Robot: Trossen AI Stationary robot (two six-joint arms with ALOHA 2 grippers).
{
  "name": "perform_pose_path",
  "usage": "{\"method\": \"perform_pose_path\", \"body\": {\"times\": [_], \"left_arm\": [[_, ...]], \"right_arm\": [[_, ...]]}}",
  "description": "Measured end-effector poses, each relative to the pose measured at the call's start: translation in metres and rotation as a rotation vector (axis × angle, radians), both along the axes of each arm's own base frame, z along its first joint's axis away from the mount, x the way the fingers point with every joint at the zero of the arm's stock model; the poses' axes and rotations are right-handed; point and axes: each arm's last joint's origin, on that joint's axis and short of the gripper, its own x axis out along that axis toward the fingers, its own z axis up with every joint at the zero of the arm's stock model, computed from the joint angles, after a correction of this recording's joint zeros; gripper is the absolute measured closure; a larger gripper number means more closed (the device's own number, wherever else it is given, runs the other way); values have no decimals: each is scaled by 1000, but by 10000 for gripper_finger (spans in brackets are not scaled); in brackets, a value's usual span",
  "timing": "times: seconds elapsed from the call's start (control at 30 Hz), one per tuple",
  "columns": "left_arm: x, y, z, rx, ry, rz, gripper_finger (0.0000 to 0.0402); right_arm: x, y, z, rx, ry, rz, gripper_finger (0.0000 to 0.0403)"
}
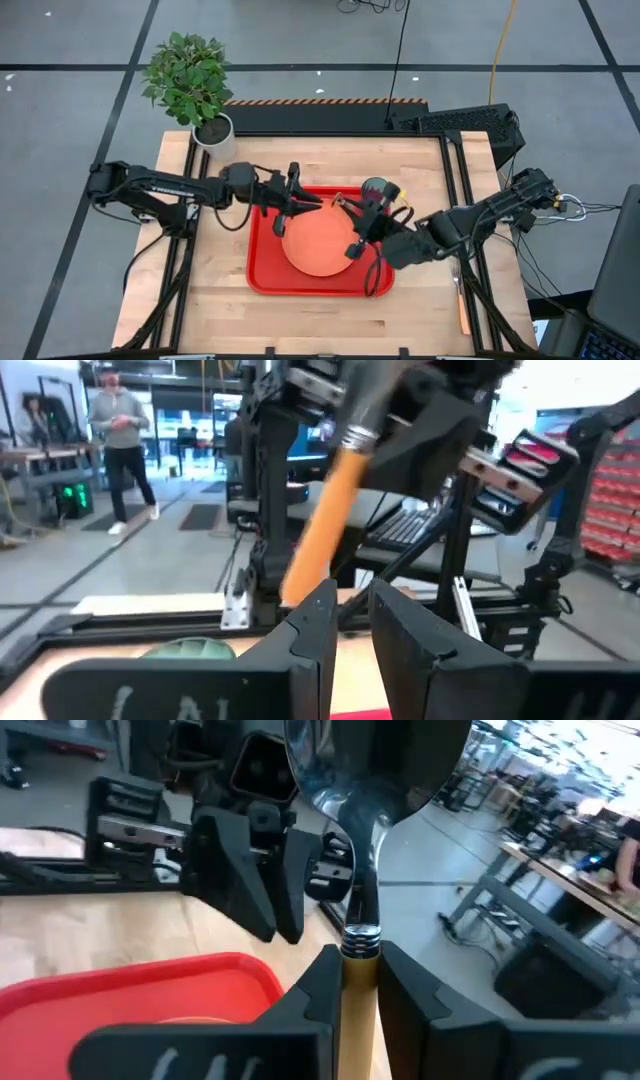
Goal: Pick and place plate/cup/fork/spoon on tray
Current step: Put the yellow spoon on the red tray to the left of the orange plate
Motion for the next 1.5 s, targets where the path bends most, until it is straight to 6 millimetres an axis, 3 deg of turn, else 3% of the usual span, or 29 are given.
{"method": "perform_pose_path", "body": {"times": [0.4,0.77,0.93,1.07,1.23,1.5], "left_arm": [[1,-15,-4,107,18,61,325],[1,-12,-10,108,86,143,146],[1,-11,-10,107,87,144,107],[1,-12,-10,105,87,142,107],[1,-11,-10,105,88,144,135],[1,-8,-11,106,97,154,228]], "right_arm": [[35,-26,-2,48,-43,139,376],[37,-29,-3,42,-38,141,376],[37,-29,-4,64,-43,160,376],[39,-28,-9,67,-66,188,376],[43,-32,-23,88,-89,239,376],[44,-39,-28,83,-84,220,376]]}}
